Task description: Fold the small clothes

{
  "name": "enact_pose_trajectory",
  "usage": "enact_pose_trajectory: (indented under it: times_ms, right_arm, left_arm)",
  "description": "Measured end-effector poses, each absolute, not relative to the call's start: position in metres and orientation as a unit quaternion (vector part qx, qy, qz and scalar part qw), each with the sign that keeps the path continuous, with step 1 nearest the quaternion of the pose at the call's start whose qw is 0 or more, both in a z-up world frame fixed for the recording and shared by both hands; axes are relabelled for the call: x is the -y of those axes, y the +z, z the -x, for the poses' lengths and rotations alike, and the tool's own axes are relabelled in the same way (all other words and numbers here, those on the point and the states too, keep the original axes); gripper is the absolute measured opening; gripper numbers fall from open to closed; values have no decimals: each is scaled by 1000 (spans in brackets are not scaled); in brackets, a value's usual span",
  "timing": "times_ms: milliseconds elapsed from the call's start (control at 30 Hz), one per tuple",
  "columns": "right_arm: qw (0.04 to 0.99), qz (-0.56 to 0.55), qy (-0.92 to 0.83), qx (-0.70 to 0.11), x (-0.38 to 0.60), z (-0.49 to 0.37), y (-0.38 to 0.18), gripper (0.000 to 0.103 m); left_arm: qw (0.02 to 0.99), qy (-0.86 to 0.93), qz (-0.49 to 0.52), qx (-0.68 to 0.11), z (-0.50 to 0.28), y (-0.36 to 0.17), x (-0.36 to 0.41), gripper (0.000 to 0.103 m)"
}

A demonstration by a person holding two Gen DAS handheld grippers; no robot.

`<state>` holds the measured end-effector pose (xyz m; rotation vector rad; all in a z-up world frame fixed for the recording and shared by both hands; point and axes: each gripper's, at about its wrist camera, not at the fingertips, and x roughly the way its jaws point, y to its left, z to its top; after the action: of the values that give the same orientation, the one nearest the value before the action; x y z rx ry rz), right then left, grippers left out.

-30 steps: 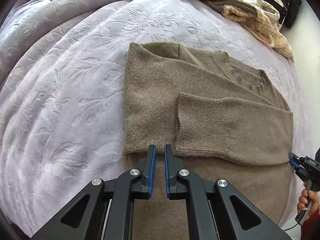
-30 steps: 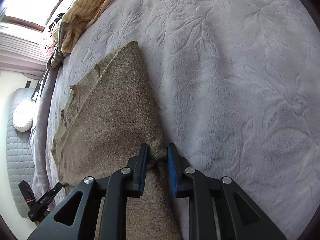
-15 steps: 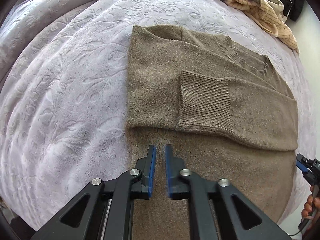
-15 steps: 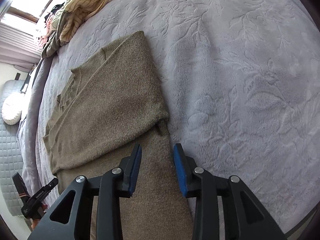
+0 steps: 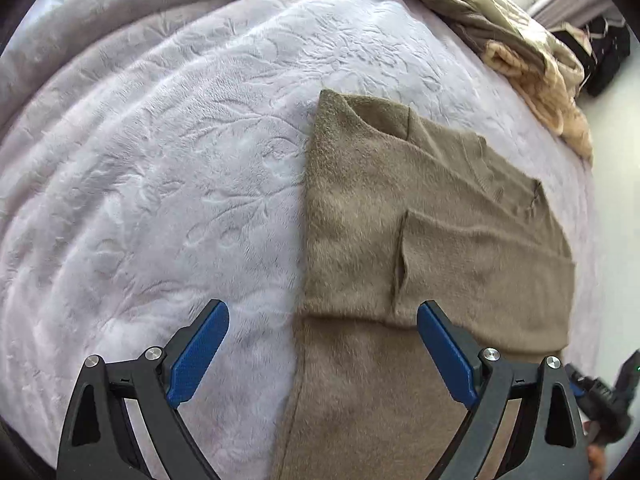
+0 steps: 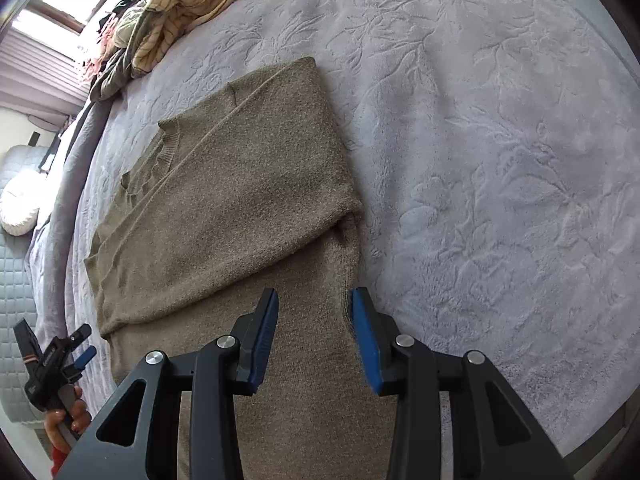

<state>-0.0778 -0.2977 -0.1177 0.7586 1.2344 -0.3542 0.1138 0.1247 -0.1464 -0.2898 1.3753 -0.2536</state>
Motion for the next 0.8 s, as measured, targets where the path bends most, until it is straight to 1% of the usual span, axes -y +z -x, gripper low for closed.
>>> enact_pose_trajectory:
  times_ms: [67, 100, 133, 167, 200, 233, 267, 300, 400, 467, 567, 633, 800]
  right_arm:
    - [729, -351, -167, -563, 301, 79, -122, 42]
    - [726, -357, -170, -563, 303, 80, -124, 42]
    - [723, -364, -171, -562, 305, 81, -126, 42]
    - [721, -369, -172, -561, 306, 83, -127, 42]
    - [720, -373, -173, -560, 307, 84, -127, 42]
    - [720, -373, -173, -560, 307, 84, -126, 42]
    - [721, -370, -172, -560, 306, 84, -125, 42]
    - [722, -367, -170, -561, 304, 85, -123, 42]
    - [728, -353, -164, -564, 300, 84, -119, 42]
    - [729, -349, -163, -565, 299, 84, -120, 42]
    - [723, -355, -164, -569, 298, 84, -126, 42]
    - [723, -359, -163, -568, 297, 85, -125, 42]
    - [724, -358, -159, -568, 292, 90, -117, 42]
  left_arm:
    - [739, -137, 164, -639, -122, -157, -128, 95]
    - [730, -149, 178, -643, -125, -163, -129, 84]
    - [723, -154, 183, -648, -127, -169, -128, 66]
    - [717, -154, 181, -655, -126, -174, -126, 57]
    - [714, -151, 175, -660, -127, -178, -124, 35]
    - [715, -151, 171, -661, -126, -179, -123, 29]
    - [717, -153, 175, -657, -126, -176, -125, 27]
    - [723, -156, 179, -649, -124, -173, -127, 18]
    - [740, -161, 170, -631, -122, -164, -132, 18]
    - [742, -155, 150, -635, -121, -169, -133, 18]
    - [736, -157, 159, -639, -120, -182, -139, 18]
    - [739, -156, 157, -636, -119, -179, -142, 18]
    - [754, -139, 112, -632, -108, -163, -140, 18]
